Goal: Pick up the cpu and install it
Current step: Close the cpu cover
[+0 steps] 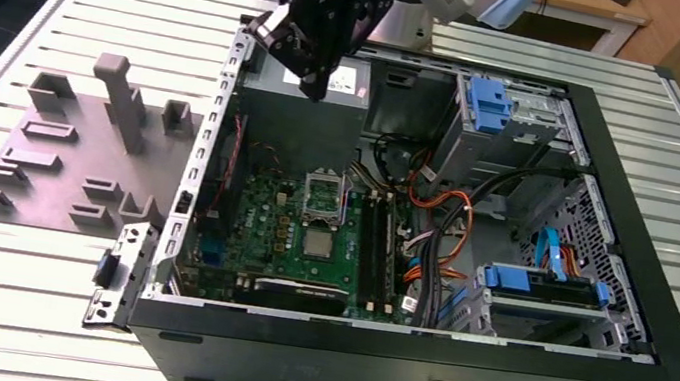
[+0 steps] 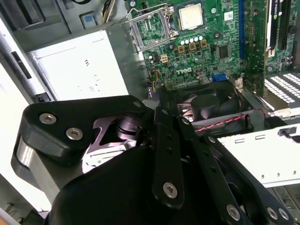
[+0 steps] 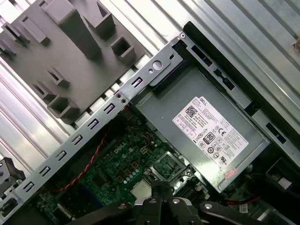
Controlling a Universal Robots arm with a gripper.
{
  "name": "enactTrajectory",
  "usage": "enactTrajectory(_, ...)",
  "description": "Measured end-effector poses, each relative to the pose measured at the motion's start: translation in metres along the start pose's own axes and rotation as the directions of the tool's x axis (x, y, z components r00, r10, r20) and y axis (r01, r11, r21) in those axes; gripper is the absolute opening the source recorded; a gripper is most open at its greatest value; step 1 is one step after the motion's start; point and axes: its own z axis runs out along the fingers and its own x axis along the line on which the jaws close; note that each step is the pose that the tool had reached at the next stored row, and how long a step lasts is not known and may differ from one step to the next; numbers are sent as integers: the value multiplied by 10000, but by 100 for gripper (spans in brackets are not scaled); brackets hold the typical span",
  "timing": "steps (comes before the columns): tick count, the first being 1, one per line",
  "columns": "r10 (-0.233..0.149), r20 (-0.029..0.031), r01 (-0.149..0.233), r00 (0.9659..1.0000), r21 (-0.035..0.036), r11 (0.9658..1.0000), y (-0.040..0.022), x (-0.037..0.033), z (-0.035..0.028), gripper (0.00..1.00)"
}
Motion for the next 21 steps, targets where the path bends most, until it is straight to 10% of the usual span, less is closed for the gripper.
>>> enactTrajectory(9,-951,-31,950,9955,-23,9955,-18,15,83,11)
enactTrajectory(21,-966,-32,966,9953,-23,9953,-170,66,171,11)
